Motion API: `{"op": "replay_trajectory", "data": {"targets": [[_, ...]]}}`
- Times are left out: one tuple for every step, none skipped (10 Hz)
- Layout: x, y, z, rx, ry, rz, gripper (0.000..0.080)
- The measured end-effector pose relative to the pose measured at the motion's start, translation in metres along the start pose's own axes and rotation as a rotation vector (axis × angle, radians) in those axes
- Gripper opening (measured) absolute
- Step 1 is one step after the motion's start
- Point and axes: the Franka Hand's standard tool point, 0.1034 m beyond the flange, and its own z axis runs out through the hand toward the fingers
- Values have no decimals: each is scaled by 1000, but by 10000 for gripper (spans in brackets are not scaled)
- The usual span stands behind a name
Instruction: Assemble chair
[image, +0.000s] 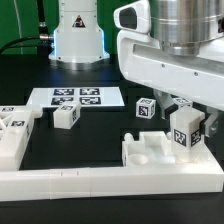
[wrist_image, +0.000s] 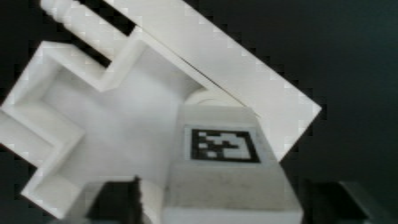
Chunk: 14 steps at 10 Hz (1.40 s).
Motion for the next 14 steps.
{"op": "replay_trajectory", "data": {"targets": [[0, 0, 0, -3, 3, -137, 625], [1, 0, 1, -2, 3, -223, 625], [1, 0, 1, -2, 2, -247, 645], [1, 0, 1, -3, 2, -355, 645], [1, 0, 1, -3, 2, -446, 648], [1, 0, 1, -5, 2, -534, 648], [-1, -1, 1, -11, 2, -640, 648], [-3, -2, 1, -17, 7, -739, 648], [-6, -5, 1, -24, 13, -821, 648], [-6, -5, 1, -24, 13, -883, 648], [-6, -5, 1, -25, 12, -963, 648], [-6, -5, 1, -25, 12, -1012, 648], [-5, -5, 1, -26, 11, -1094, 648], [-4, -4, 1, -27, 11, -1156, 648]]}}
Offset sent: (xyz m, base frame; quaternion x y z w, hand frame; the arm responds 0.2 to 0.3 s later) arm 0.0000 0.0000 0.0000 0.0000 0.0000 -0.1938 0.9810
